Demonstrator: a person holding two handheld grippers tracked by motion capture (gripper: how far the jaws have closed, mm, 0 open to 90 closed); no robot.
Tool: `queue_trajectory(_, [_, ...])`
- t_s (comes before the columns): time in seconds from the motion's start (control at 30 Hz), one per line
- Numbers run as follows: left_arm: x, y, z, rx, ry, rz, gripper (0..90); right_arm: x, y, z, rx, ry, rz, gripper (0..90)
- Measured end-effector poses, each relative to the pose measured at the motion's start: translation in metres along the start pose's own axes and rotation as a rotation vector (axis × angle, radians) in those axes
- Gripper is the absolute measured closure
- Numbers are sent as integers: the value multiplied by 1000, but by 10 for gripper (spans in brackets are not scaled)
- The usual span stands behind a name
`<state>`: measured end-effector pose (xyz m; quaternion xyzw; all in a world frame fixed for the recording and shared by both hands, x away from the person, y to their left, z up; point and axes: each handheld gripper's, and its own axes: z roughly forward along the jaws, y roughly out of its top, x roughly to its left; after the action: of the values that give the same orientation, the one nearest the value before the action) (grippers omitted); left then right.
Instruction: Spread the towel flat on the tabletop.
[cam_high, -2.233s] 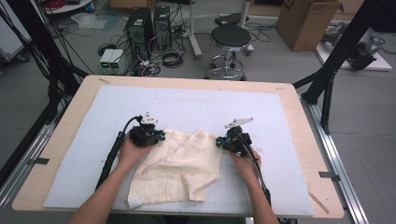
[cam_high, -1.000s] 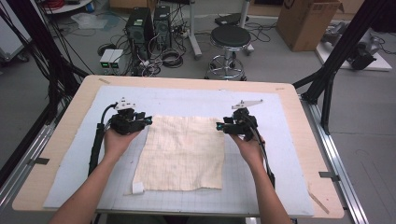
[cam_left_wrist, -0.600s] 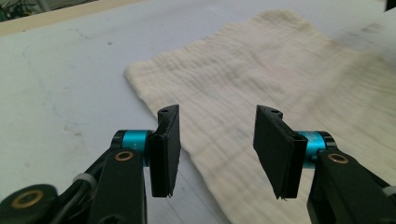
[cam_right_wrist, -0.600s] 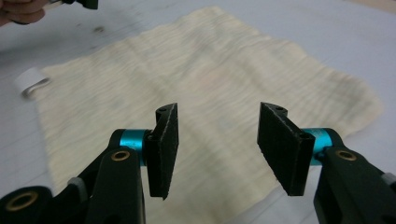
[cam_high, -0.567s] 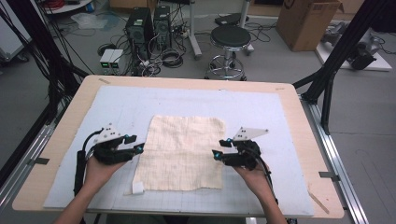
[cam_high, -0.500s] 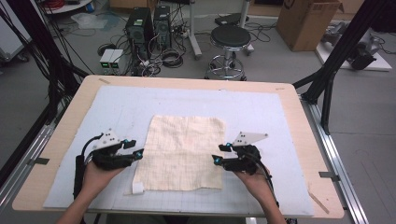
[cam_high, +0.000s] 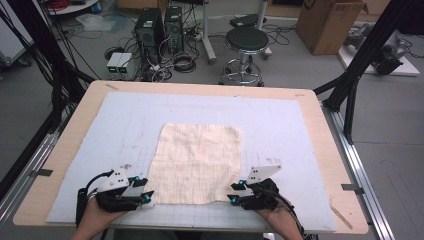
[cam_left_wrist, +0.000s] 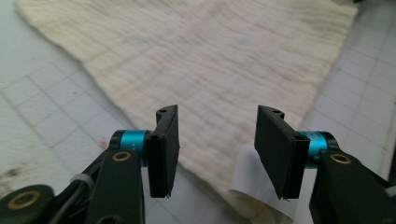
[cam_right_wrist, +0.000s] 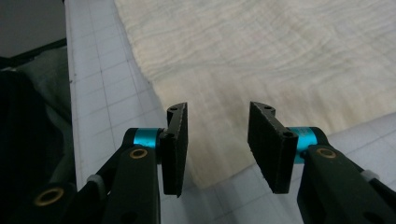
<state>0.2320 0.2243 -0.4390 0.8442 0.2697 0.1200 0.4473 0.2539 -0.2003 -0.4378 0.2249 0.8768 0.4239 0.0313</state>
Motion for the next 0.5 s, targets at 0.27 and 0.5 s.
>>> queue_trajectory(0.27, [-3, 0, 11, 62, -54, 24, 711, 1, -1, 6, 51, -62, -47, 806])
queue_trajectory(0.5, [-5, 1, 5, 31, -58, 41, 885, -1, -2, -1, 61, -13, -14, 892])
